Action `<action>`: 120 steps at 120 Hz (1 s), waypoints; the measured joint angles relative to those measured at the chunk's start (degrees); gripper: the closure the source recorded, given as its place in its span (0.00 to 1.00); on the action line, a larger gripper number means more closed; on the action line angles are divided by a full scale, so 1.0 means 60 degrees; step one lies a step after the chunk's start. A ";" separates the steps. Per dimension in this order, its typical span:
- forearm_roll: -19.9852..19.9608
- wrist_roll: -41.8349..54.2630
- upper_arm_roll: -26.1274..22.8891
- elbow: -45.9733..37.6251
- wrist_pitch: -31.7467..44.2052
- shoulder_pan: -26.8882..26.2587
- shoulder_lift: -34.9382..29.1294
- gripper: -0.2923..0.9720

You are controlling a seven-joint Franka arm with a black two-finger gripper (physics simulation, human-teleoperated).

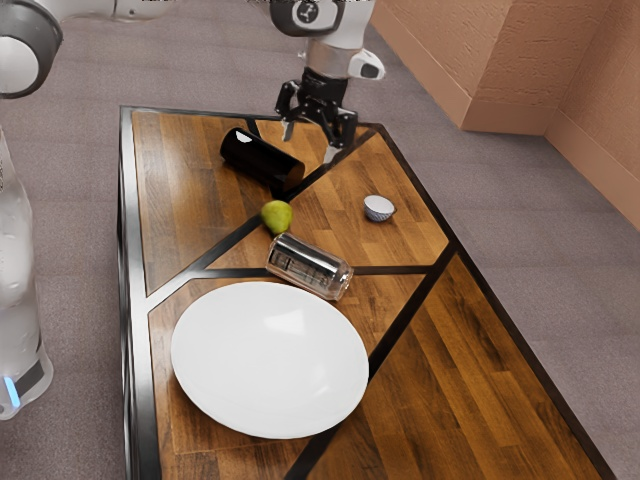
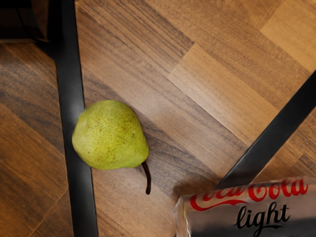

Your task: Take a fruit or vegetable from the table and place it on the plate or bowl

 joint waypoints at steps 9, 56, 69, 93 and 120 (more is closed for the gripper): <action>-0.0027 -0.0691 0.0420 -0.0148 0.0413 0.0130 0.0245 0.23; 0.0003 -0.4249 0.0515 -0.1640 0.2762 0.0039 0.0267 0.23; 0.0043 -0.4981 0.0565 -0.1735 0.2976 0.0075 0.0584 0.23; 0.0266 -0.5963 0.0715 -0.1718 0.2980 0.0106 0.1059 0.23; 0.0423 -0.6673 0.0921 -0.2792 0.2955 0.0074 0.0210 0.23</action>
